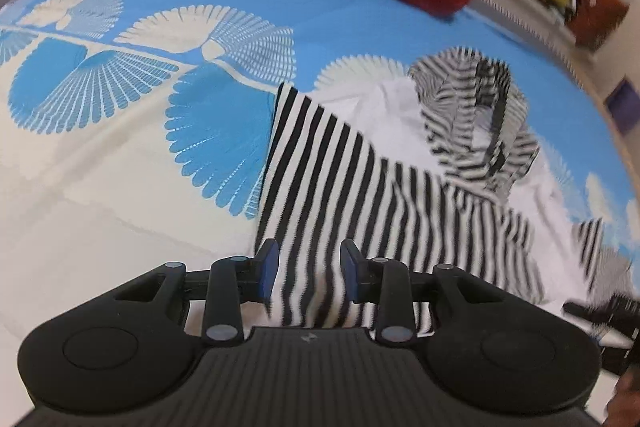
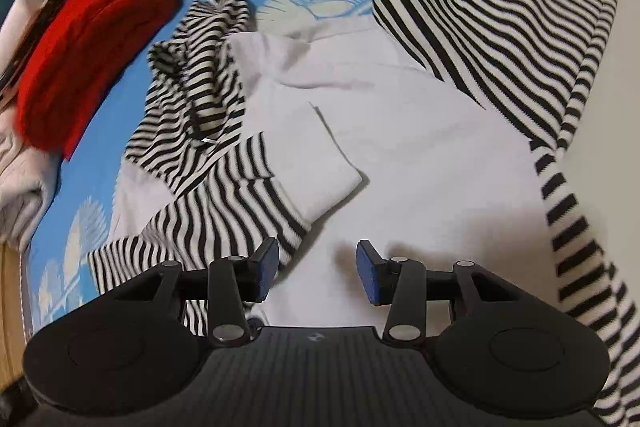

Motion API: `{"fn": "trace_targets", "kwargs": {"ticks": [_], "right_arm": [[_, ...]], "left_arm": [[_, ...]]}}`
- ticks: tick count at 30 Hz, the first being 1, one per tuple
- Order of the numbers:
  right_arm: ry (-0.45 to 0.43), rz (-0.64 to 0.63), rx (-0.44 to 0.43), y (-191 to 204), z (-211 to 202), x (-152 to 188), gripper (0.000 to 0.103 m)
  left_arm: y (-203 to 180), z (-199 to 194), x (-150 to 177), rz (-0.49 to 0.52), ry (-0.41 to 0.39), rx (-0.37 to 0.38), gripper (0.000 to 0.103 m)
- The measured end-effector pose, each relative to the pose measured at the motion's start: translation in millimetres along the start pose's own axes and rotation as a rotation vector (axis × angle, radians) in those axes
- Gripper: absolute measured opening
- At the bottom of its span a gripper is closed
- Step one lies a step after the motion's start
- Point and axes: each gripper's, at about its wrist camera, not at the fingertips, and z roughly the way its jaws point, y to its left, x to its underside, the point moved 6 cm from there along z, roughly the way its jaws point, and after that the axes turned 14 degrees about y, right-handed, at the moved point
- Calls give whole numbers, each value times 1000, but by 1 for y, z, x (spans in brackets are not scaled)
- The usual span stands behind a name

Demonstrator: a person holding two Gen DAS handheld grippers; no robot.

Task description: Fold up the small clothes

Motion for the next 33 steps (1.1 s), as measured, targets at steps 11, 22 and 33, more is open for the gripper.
{"fn": "trace_targets", "kwargs": {"ticks": [11,22,33], "right_arm": [[6,208,-95,-11,44,-24,26],[-351,27,-109,18,-28,-23,3],[-271,74,46,-21,-16,-25,7]], "left_arm": [[-7,16,32,247,69,-59,37],[-2,17,30,240,79,-76,37],[-2,29,33,244,100,-99,37]]}}
